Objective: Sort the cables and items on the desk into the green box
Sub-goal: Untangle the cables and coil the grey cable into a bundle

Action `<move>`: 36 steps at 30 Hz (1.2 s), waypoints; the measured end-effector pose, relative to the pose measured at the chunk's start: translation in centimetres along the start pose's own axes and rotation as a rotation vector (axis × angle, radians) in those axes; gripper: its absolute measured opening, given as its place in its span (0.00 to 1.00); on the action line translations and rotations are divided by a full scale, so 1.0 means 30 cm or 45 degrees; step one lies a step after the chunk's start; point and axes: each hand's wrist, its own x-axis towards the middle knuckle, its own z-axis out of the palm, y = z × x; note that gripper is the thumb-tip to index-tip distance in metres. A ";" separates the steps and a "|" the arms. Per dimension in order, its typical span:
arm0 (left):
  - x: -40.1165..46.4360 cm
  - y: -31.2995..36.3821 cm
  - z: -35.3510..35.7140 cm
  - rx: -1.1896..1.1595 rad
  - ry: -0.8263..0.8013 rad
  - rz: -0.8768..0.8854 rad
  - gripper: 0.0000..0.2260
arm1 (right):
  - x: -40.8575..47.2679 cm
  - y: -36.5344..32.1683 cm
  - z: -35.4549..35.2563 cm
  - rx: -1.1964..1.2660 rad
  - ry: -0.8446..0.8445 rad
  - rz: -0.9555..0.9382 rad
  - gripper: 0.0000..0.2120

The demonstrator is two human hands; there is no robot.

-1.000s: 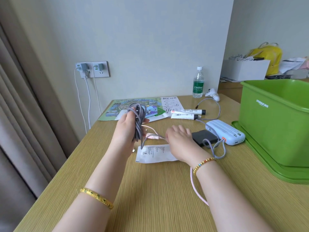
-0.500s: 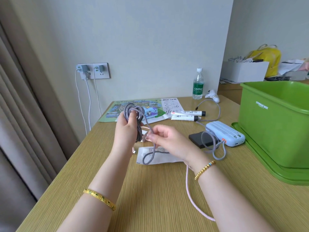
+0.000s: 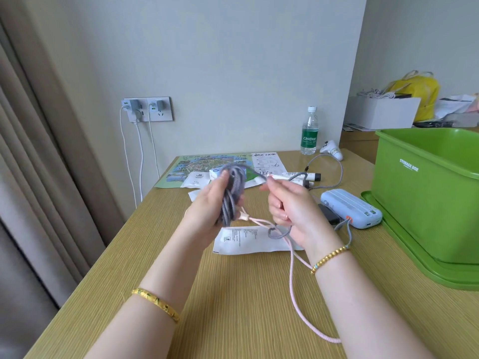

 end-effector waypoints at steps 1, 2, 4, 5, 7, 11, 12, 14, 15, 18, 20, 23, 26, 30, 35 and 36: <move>0.007 0.002 -0.005 -0.172 0.073 -0.009 0.16 | -0.002 0.001 0.001 -0.032 -0.055 0.019 0.12; 0.013 0.003 -0.009 -0.327 0.125 -0.012 0.16 | -0.005 0.001 0.004 -0.061 -0.107 0.031 0.12; 0.018 0.008 -0.020 -0.497 0.122 0.003 0.18 | -0.012 0.004 0.016 -0.168 -0.203 0.054 0.12; 0.014 0.013 -0.020 -0.517 0.085 0.000 0.20 | -0.017 0.009 0.025 -0.251 -0.243 0.066 0.13; 0.008 0.017 -0.017 -0.511 0.071 -0.022 0.20 | -0.026 0.022 0.045 -0.403 -0.311 0.086 0.17; 0.012 0.018 -0.006 -0.418 0.316 -0.018 0.19 | -0.034 0.046 0.073 -0.642 -0.375 0.110 0.17; 0.017 0.019 -0.007 -0.403 0.385 0.014 0.20 | -0.032 0.053 0.076 -0.748 -0.386 0.100 0.14; 0.026 0.026 -0.022 -0.353 0.517 0.110 0.18 | -0.030 0.065 0.082 -0.934 -0.380 0.060 0.09; 0.029 0.031 -0.033 -0.316 0.569 0.167 0.16 | -0.028 0.072 0.083 -0.995 -0.341 0.022 0.08; 0.035 0.039 -0.077 -0.230 0.687 0.266 0.08 | -0.013 0.086 0.064 -1.358 -0.092 -0.210 0.08; 0.040 0.036 -0.096 -0.144 0.750 0.289 0.09 | -0.005 0.089 0.040 -1.562 0.015 -0.326 0.10; 0.048 0.026 -0.101 0.041 0.799 0.345 0.09 | 0.011 0.088 0.006 -1.639 0.110 -0.431 0.11; 0.051 0.011 -0.102 0.315 0.797 0.407 0.08 | 0.011 0.070 0.005 -1.391 0.253 -0.668 0.09; 0.044 -0.014 -0.079 0.694 0.709 0.399 0.07 | -0.003 0.025 0.028 -0.873 0.226 -0.683 0.09; 0.033 -0.043 -0.027 0.964 0.404 0.304 0.13 | -0.017 -0.001 0.038 -0.550 -0.043 -0.421 0.11; 0.028 -0.044 -0.022 0.964 0.325 0.295 0.15 | -0.017 -0.002 0.038 -0.479 -0.069 -0.375 0.11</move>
